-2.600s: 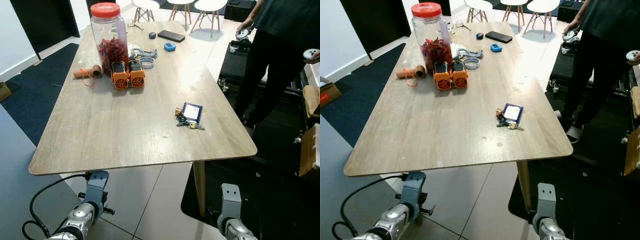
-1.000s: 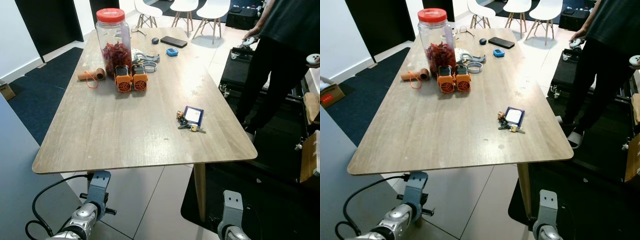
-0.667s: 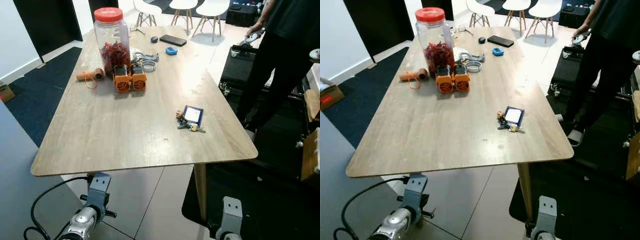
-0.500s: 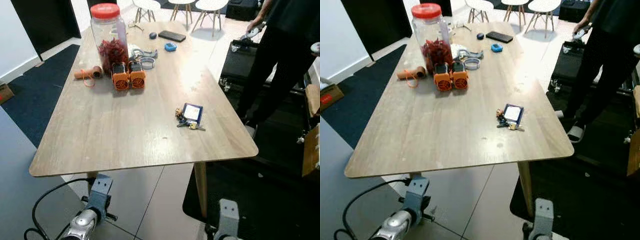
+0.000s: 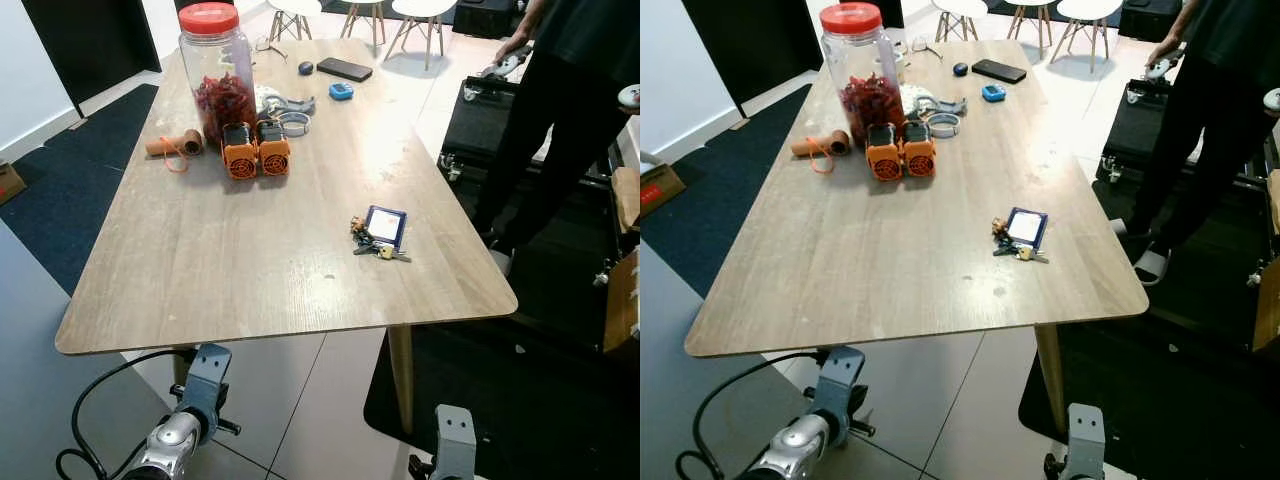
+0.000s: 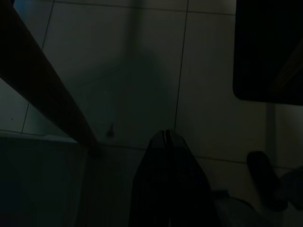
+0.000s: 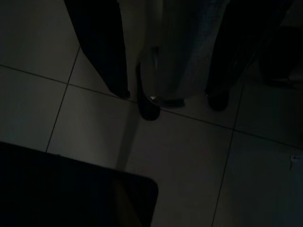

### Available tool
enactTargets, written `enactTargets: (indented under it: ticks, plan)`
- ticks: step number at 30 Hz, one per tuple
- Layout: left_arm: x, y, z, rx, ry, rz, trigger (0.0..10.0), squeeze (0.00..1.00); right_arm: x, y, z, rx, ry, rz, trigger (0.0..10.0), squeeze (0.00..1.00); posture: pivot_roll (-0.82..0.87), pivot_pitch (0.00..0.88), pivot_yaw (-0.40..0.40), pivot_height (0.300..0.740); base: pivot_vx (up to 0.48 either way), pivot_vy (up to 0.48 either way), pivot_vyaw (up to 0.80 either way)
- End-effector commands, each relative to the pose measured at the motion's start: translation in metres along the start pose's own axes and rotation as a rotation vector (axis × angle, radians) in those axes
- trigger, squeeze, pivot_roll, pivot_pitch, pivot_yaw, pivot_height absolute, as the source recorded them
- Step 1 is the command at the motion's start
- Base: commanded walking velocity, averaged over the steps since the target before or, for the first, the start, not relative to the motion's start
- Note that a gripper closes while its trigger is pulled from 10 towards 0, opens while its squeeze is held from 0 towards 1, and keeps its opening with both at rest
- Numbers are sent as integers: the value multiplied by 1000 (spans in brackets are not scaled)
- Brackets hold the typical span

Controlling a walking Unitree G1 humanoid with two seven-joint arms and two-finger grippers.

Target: Hang keys on a hook

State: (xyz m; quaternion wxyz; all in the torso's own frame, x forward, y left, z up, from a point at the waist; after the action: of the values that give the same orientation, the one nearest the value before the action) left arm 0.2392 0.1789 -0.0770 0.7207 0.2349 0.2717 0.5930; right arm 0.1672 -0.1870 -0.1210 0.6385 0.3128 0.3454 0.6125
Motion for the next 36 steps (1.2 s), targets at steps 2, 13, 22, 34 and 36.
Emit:
enactTargets:
  ticks: [2, 13, 22, 34, 36]
  plan:
    - [-5, -1, -4, 13, 28, 1, 10000, 0, 0, 0, -1, 0, -33, -16, 10000, 0, 46, 60, 17, 740, 0, 0, 0]
    - [-12, -2, -7, 25, 50, -7, 10000, 0, -4, 1, -4, 12, -20, -15, 10000, 0, 36, 60, 11, 740, 0, 0, 0]
    - [-12, -2, -8, 30, 44, -15, 10000, 0, -1, 1, -5, 10, -30, -7, 10000, 0, 34, 65, 4, 740, 0, 0, 0]
    - [-1, 0, -6, 18, 95, 33, 10000, 0, -2, 1, -4, -3, -31, -23, 10000, 0, 31, 66, 12, 740, -213, 0, 0]
    - [0, 0, -5, 17, 93, 34, 10000, 0, -1, 1, -4, -3, -31, -23, 10000, 0, 34, 64, 10, 740, -334, 0, 0]
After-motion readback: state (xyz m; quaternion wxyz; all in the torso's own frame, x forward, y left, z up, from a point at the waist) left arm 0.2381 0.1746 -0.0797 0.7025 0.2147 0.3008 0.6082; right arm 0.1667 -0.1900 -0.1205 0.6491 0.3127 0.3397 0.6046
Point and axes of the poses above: a point about 5 cm out from each wrist's last joint towards the gripper, its own y axis pointing back from the gripper into the wrist, its own z axis along the axis of the wrist's last joint, x = y × z, the point moved 3 cm from there along -y, pointing out of the wrist towards the gripper, and after that the axes turned 11 degrees about y, right-handed, at the moved point
